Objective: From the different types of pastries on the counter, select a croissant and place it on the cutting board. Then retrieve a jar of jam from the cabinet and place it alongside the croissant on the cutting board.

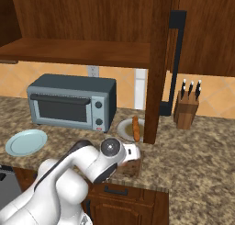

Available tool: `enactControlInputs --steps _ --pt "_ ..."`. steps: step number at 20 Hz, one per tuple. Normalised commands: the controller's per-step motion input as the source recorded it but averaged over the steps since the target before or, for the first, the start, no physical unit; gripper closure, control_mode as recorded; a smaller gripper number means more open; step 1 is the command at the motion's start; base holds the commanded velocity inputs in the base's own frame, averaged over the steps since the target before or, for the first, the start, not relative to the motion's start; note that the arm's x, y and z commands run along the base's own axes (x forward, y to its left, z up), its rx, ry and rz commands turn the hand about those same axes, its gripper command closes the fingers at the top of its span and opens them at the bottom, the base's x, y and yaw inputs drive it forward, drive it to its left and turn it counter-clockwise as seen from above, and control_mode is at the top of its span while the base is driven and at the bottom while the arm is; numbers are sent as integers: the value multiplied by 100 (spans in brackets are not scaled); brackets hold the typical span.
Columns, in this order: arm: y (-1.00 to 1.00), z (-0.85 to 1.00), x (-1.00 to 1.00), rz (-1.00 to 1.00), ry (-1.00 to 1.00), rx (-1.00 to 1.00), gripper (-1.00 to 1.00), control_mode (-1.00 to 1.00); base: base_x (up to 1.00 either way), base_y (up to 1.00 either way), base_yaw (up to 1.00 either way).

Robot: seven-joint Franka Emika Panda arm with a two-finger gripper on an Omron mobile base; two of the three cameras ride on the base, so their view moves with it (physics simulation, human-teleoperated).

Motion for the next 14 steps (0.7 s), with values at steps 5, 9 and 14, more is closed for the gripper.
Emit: enactControlInputs --steps 5,9,14 --pt "50 -62 11 0 -9 -2 -100 -100 0 0 0" --pt "22 -59 18 0 -7 0 -100 -100 0 0 0" --pt "17 -61 15 0 -8 0 -100 -100 0 0 0"
